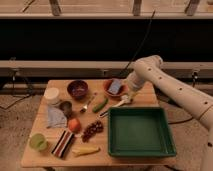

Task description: Wipe table surface with brush

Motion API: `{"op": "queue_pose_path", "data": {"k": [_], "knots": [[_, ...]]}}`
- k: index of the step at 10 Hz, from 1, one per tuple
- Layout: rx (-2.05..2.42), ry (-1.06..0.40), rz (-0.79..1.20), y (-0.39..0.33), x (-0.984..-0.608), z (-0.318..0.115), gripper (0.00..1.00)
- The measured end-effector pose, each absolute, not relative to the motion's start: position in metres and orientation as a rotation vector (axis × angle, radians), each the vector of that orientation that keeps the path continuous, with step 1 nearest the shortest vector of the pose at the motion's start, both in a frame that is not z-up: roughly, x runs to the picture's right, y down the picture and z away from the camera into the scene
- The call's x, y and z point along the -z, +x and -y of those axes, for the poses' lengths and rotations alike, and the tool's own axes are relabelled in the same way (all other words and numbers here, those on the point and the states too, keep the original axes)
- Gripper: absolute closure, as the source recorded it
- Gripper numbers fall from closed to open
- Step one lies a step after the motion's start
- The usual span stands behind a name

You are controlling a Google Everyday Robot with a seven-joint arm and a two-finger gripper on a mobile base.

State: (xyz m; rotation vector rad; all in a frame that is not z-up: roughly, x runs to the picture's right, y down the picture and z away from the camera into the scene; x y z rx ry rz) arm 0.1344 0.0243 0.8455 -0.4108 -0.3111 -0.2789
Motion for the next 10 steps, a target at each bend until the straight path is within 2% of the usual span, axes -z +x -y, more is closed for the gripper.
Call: {"op": "queue_pose_path", "data": {"k": [5,10], "knots": [[0.293,-0.442,0.293,0.124,-0.889,-0.049,0.35],[0.219,-0.472,0.216,0.153,-0.926,-0.038,0.35]]}}
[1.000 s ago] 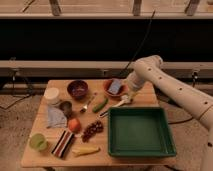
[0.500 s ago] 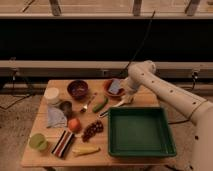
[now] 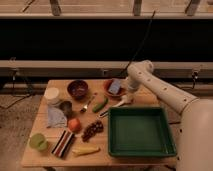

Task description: Wipe table surface with brush

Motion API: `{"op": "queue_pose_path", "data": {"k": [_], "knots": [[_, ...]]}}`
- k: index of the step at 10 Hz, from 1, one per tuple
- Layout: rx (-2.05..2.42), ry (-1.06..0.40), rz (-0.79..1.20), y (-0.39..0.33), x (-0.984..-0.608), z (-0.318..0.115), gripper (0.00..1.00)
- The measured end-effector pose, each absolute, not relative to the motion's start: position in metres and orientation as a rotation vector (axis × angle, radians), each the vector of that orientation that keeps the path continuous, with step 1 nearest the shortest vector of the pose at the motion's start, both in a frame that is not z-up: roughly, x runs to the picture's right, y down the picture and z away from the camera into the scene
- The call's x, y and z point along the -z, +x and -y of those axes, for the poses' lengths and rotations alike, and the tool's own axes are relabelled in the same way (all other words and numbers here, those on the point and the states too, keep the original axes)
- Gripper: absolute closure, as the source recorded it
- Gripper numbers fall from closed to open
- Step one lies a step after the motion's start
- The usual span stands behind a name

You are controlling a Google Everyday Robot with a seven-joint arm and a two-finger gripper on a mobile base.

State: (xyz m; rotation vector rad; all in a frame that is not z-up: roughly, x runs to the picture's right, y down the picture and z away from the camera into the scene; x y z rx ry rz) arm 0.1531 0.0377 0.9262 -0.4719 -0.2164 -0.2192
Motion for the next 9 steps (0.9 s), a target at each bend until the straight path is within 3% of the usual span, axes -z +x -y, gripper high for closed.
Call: {"op": "queue_pose_path", "data": {"k": [9], "knots": [[0.143,-0.569,0.146,0.201,-0.941,-0.067,0.35]]}}
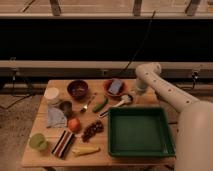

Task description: Wipe table surface with brush

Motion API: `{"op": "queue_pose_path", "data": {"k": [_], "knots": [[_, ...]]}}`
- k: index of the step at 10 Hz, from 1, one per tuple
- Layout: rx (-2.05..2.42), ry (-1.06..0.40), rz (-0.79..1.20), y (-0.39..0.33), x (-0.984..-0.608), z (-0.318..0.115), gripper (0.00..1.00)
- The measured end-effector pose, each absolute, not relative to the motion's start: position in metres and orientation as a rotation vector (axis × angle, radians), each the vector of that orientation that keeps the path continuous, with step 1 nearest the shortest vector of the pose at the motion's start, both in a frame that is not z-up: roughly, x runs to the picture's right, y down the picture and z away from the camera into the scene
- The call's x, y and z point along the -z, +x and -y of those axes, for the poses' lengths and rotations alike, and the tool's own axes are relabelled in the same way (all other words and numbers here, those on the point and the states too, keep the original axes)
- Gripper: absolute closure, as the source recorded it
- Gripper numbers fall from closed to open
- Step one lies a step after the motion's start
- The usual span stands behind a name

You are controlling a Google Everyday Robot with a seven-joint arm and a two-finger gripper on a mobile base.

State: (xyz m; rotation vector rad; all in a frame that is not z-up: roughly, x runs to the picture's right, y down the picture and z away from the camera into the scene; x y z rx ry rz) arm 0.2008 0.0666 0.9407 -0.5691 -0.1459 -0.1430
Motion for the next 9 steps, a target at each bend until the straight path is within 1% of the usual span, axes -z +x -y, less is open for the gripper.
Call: {"op": "queue_pose_path", "data": {"k": [3,4,5,7,9], "knots": [[0.171,-0.599,0.161,0.179,-0.941,-0.079,0.36],[0.179,-0.602,0.168,0.171,-0.941,-0.079,0.4],[0.194,-0.604,0.176,0.16,-0.941,-0.078,0.51],[0.208,-0.605,0.176,0.151,-0.941,-0.075,0.69],[0.217,-0.601,0.158,0.152,-0.942,-0.071,0.91]]}}
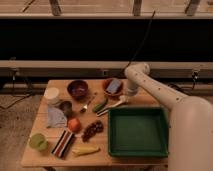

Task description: Wipe table surface with brush

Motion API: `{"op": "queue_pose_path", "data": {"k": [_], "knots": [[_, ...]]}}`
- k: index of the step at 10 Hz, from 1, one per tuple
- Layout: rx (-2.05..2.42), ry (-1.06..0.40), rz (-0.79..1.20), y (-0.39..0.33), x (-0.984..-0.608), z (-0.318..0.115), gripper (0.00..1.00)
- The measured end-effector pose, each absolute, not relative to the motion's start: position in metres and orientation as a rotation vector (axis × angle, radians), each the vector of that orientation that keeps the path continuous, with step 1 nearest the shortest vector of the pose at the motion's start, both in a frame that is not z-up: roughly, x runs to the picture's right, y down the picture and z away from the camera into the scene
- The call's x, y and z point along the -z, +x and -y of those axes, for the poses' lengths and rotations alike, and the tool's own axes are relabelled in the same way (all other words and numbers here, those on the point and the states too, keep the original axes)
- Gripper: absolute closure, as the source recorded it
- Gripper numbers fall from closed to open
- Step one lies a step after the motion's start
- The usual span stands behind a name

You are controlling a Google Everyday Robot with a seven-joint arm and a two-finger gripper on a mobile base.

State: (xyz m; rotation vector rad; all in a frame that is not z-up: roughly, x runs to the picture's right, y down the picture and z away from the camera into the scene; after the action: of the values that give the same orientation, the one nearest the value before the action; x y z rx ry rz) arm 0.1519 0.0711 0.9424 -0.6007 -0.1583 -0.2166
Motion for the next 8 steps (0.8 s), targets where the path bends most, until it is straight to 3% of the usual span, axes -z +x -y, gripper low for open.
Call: {"op": "queue_pose_path", "data": {"k": [2,8], "knots": [[0.216,-0.594,0.12,0.163,-0.943,-0.065,1.0],[0.183,-0.54,-0.079,0.253,-0.939,-0.031,1.0]]}}
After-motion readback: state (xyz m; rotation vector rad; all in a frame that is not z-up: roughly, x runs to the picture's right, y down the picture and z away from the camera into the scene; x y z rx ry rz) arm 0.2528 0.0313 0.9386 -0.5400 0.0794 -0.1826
